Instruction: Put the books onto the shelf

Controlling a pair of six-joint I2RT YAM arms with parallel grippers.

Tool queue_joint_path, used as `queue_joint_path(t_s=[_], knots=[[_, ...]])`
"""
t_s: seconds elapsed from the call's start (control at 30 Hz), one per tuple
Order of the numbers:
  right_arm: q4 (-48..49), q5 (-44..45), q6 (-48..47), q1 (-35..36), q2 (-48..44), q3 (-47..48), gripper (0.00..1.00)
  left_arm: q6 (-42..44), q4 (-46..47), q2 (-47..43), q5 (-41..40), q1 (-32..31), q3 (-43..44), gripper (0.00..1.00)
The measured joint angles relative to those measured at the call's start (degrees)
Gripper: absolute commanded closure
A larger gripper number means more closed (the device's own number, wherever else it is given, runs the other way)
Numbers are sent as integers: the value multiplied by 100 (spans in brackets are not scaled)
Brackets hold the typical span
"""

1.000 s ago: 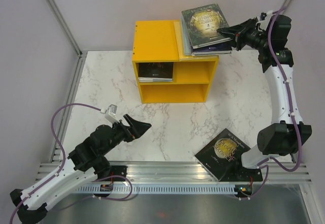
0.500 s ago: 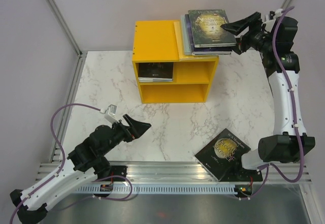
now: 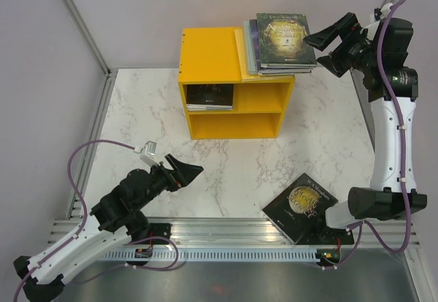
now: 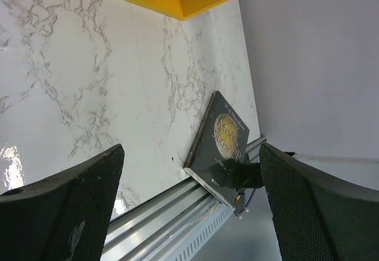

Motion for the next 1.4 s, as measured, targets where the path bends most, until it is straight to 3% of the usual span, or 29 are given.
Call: queue_joint_path(t_s=[0.33, 0.43, 0.57, 0.77, 1.07, 1.23, 1.3, 1.4], knots=[[-951, 1255, -1043, -260, -155, 278, 2, 103, 4, 46, 7, 0, 0, 3], [-863, 1956, -1316, -378, -935, -1102, 2, 199, 17, 343, 48, 0, 2, 3], [-778, 2135, -1569, -678, -1832, -3379, 2, 264, 94, 811, 195, 0, 2, 4], [-369, 1869, -1744, -1235, -1755, -6148, 2, 297, 273, 1027, 345, 0, 2, 4], [487, 1545, -1469, -1198, -2046, -7722, 2, 297, 584, 1172, 457, 0, -72, 5], [1213, 1353, -1038, -693, -2103, -8137, 2, 297, 678, 1357, 503, 0, -87, 6], [1725, 1303, -588, -85, -2225, -8334, 2, 297, 743, 1401, 501, 0, -118, 6], [2813, 1346, 422, 1473, -2485, -8813, 2, 297, 809, 1473, 503, 0, -162, 7]])
